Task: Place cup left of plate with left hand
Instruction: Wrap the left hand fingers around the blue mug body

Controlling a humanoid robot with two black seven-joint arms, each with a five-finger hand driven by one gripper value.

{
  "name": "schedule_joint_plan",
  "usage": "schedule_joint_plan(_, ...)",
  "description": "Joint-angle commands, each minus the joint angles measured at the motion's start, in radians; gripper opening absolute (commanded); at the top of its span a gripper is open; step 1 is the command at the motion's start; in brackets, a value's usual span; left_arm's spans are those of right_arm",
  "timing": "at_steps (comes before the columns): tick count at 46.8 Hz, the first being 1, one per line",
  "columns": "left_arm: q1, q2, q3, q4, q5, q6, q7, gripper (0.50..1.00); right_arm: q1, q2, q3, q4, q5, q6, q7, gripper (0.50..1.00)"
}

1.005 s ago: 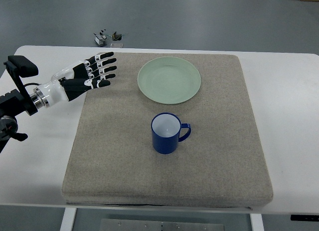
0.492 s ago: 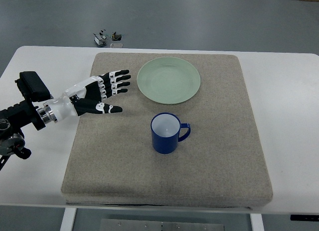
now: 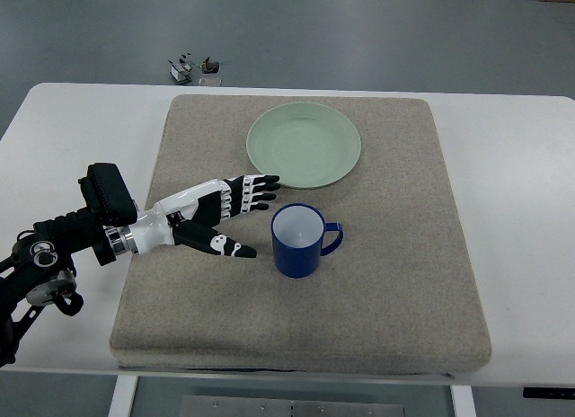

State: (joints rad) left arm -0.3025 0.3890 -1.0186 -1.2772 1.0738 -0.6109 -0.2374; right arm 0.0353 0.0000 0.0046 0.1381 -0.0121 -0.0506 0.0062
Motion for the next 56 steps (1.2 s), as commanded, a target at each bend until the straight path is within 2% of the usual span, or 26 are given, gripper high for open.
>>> schedule_joint_plan(1,-0.004,-0.015,0.000,0.019,0.005,0.000,0.004,1.000,0.000,0.000,0.000,0.000,0.000,0.000,0.000,0.934)
schedule_joint_plan(28,-0.044,-0.114,0.023,0.075,0.055,0.000,0.013,0.999,0.000,0.000,0.000,0.000,0.000,0.000,0.000,0.934)
schedule_joint_plan(56,-0.073,-0.137,0.066,0.081,0.054,0.000,0.013,0.992,0.000,0.000,0.000,0.000,0.000,0.000,0.000,0.934)
